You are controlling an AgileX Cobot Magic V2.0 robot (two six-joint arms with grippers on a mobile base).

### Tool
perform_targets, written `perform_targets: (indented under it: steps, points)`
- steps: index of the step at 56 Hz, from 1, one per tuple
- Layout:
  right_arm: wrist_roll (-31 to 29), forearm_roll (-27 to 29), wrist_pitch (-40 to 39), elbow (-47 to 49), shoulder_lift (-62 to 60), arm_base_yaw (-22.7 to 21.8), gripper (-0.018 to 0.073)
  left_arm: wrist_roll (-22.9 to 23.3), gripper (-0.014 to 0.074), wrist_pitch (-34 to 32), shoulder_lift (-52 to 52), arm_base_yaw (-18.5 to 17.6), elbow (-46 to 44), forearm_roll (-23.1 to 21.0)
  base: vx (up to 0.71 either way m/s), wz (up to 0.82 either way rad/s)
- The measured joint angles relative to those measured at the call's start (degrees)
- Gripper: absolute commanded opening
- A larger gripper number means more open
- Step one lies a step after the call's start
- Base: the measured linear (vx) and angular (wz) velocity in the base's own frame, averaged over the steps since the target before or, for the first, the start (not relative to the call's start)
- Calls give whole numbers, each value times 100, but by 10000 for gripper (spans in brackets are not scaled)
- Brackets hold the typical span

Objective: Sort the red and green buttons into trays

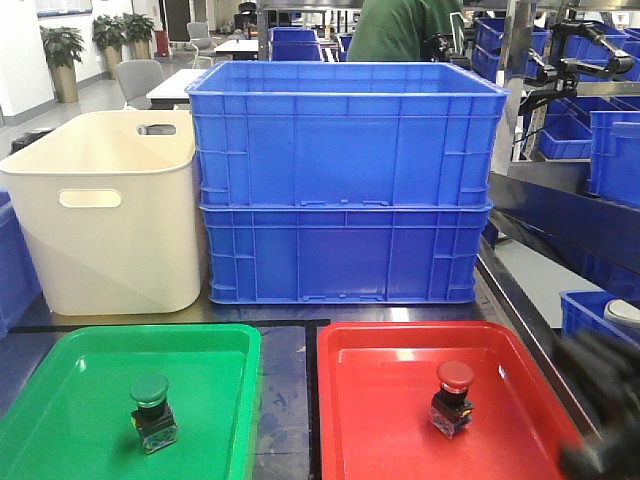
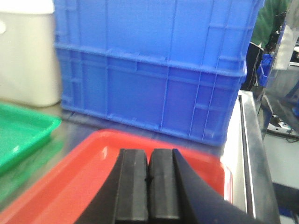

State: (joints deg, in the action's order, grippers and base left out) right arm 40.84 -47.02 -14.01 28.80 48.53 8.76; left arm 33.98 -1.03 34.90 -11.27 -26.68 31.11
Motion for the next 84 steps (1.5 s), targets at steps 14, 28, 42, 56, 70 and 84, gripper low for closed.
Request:
perform_targets:
  steps: [14, 28, 42, 56, 70, 84]
  points:
    - [543, -792, 63, -1219, -1410, 0, -8, -19, -7, 629, -1737, 0, 1363, -345, 0, 0]
    - [562, -864, 110, -1469, -1715, 0, -8, -25, -6, 636, -1897, 0, 1443, -356, 0, 0]
    - [562, -863, 119, -1469, -1715, 0, -8, -25, -6, 636, -1897, 0, 1443, -368, 0, 0]
    - [562, -863, 124, -1469, -1715, 0, -8, -745, -6, 839, -1897, 0, 1538, -887, 0, 0]
    - [562, -863, 130, -1469, -1715, 0, -8, -3243, -6, 775, -2527, 383, 2199, -2731, 0, 0]
    - [562, -863, 136, -1469, -1715, 0, -8, -2782, -6, 950, -3533, 888, 2810, -2712, 0, 0]
